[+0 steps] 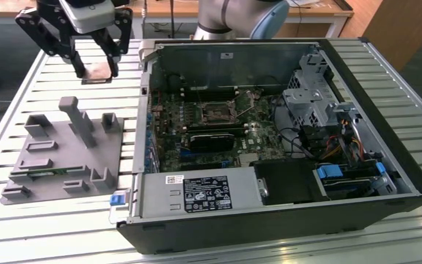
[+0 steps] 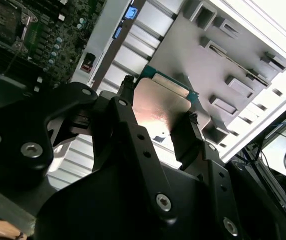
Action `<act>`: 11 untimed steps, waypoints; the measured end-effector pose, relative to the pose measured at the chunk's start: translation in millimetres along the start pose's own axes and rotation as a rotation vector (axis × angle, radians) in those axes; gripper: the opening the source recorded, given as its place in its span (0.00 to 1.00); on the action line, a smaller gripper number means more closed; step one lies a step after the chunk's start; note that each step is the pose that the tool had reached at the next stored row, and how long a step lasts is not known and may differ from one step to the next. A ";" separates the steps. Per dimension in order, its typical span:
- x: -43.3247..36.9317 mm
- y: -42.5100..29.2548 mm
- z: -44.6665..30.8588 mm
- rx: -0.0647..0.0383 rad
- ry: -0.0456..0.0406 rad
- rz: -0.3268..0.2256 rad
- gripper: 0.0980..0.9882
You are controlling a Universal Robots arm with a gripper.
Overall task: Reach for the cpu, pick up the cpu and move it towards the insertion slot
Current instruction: 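Pick up the cpu and move it towards the insertion slot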
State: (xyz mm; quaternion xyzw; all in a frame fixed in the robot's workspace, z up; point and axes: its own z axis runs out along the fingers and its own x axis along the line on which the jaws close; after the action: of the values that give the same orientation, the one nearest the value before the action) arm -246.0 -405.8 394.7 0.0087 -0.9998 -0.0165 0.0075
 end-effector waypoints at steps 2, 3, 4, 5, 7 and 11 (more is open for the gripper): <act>-4.9 -0.1 0.0 0.000 -0.0001 0.000 0.50; -7.4 -0.1 0.0 0.000 -0.0001 0.000 0.50; -10.0 -0.1 0.0 0.000 -0.0001 0.000 0.50; -12.5 -0.1 -0.1 0.000 -0.0001 0.000 0.50; -17.7 -0.2 -0.1 0.000 -0.0001 0.000 0.50; -27.7 0.0 -0.2 0.000 0.0000 0.000 0.50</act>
State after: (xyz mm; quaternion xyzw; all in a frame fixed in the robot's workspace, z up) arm -218.3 -405.3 394.5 0.0088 -0.9998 -0.0165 0.0075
